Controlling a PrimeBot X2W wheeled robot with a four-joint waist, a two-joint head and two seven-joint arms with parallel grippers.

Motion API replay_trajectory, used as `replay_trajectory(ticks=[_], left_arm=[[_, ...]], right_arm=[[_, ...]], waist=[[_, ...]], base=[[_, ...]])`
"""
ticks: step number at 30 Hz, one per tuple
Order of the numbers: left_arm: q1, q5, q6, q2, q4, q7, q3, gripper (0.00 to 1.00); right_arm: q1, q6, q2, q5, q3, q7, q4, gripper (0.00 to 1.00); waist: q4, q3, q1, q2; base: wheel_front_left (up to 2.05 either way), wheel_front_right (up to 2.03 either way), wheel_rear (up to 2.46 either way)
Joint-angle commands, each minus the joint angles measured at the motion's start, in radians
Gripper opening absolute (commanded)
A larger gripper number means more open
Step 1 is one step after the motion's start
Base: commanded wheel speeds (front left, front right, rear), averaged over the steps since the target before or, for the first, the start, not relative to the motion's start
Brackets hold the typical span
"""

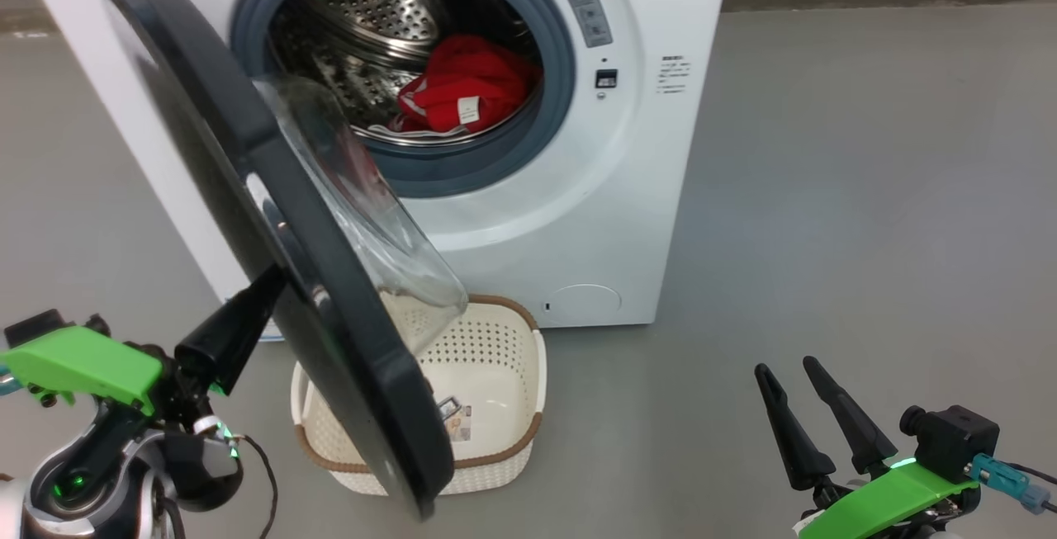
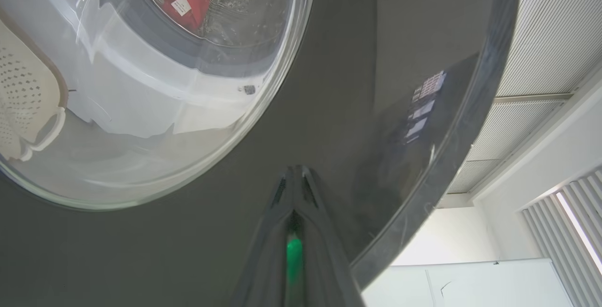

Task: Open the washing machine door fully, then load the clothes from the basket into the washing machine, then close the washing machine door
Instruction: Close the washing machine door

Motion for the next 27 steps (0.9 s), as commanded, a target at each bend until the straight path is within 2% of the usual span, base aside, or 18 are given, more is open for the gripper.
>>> replay_trajectory(ticks=[1, 18, 27], left_arm=[[-0.048, -0.008, -0.003, 0.009, -0.039, 0.005, 0.014, 0.0], [-0.109, 0.056, -0.056, 0.009, 0.02, -0.069, 0.009, 0.0], [-0.167, 0.094, -0.092, 0.022, 0.084, -0.113, 0.018, 0.0]], right_arm=[[-0.03, 0.002, -0.009, -0.004, 0.013, -0.005, -0.024, 1.0], [-0.037, 0.002, -0.013, -0.003, 0.02, -0.005, -0.025, 1.0], [-0.045, 0.002, -0.015, -0.001, 0.029, -0.005, -0.026, 1.0]], waist=[[-0.03, 0.003, 0.0, -0.0001], [-0.195, 0.031, 0.0, -0.0001], [-0.253, 0.04, 0.0, -0.0001]], base=[[0.0, 0.0, 0.0], [0.0, 0.0, 0.0], [0.0, 0.0, 0.0]])
